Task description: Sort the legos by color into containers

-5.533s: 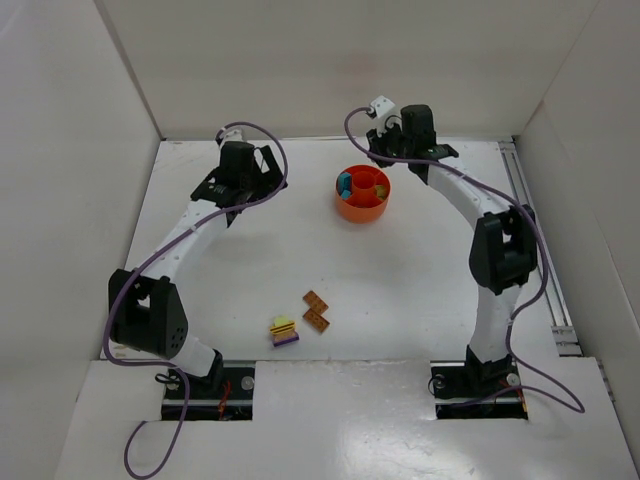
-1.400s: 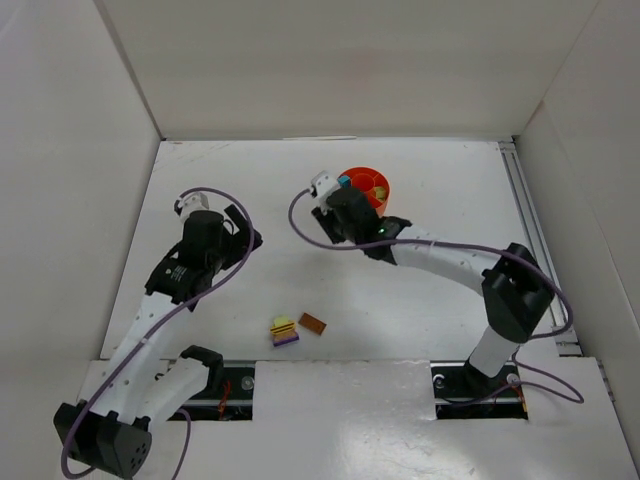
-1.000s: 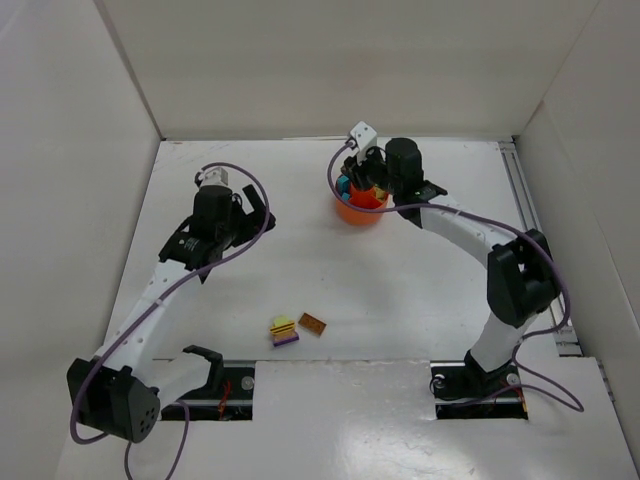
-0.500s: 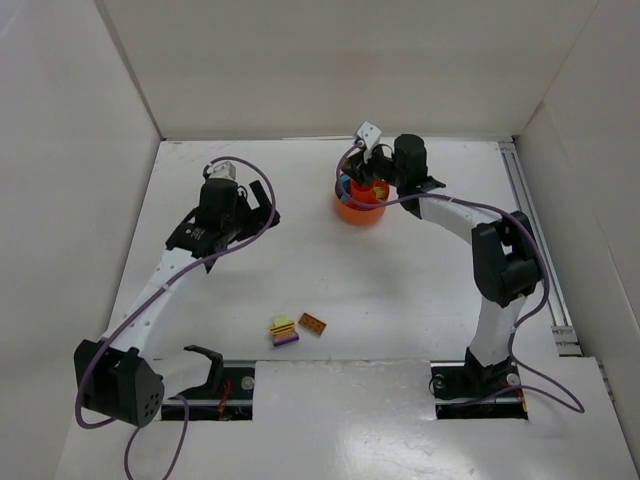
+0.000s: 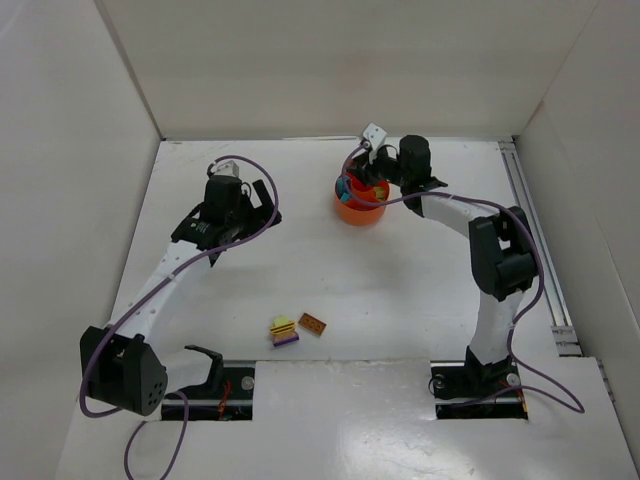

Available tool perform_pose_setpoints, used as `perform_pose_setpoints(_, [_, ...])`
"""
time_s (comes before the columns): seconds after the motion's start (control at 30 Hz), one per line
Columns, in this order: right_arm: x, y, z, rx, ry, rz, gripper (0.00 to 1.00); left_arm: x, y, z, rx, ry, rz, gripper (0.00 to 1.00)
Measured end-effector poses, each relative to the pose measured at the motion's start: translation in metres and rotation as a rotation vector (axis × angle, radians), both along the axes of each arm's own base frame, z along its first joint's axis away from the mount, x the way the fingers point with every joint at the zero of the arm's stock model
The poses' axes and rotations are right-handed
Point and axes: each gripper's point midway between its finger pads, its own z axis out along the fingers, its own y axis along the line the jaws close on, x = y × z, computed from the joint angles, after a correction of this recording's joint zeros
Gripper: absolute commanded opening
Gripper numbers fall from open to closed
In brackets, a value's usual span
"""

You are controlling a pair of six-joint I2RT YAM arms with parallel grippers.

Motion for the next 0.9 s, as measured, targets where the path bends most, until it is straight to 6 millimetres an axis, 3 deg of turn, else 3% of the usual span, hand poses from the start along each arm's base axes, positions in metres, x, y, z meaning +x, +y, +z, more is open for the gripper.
perform_pose_setpoints(0.23, [0.004,-0.002,-0.004,0.003,-0.007,-0.003,0.44,0.001,-0.001,0.001,-0.007,-0.006,0.003,0.99])
perform_pose_setpoints(0.37, [0.004,-0.005,-0.007,0.003,-0.007,-0.008,0.44,0.002,-0.001,0.001,-0.007,-0.005,0.004,0.99])
perform_pose_setpoints(0.57, [-0.007,-0.009,-0.032,-0.009,0.041,-0.008,0.46,0.001,-0.001,0.001,-0.008,-0.005,0.005,0.99])
perform_pose_setpoints(0.9, [-0.014,-0.008,-0.018,0.018,0.017,0.002,0.59,0.001,0.000,0.003,-0.010,-0.011,0.005,0.99])
